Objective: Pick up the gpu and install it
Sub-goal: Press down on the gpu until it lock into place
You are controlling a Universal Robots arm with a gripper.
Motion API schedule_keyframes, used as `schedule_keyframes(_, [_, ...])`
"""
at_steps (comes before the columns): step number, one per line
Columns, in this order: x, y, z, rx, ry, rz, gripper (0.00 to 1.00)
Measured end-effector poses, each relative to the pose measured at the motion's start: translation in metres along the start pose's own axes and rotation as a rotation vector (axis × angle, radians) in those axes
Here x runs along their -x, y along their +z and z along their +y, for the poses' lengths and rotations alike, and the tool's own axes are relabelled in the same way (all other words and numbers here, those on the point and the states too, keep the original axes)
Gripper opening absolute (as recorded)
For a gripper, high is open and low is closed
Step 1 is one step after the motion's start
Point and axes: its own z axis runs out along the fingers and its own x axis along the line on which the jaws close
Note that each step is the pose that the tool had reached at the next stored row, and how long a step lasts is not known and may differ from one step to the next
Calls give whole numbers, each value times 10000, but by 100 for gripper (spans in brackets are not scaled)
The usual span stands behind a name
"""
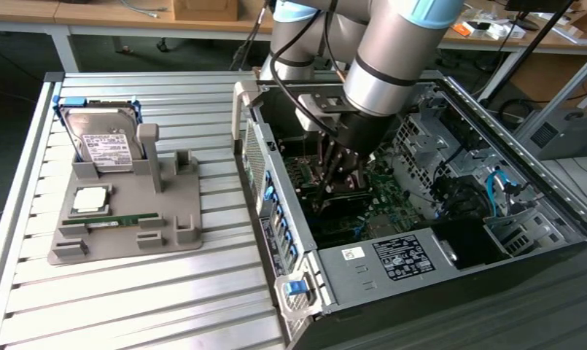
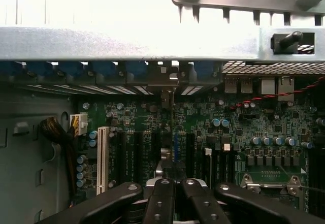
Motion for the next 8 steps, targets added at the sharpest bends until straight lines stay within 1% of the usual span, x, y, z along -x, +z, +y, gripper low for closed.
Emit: schedule_keyframes(8, [4,0,0,0,0,-3,11])
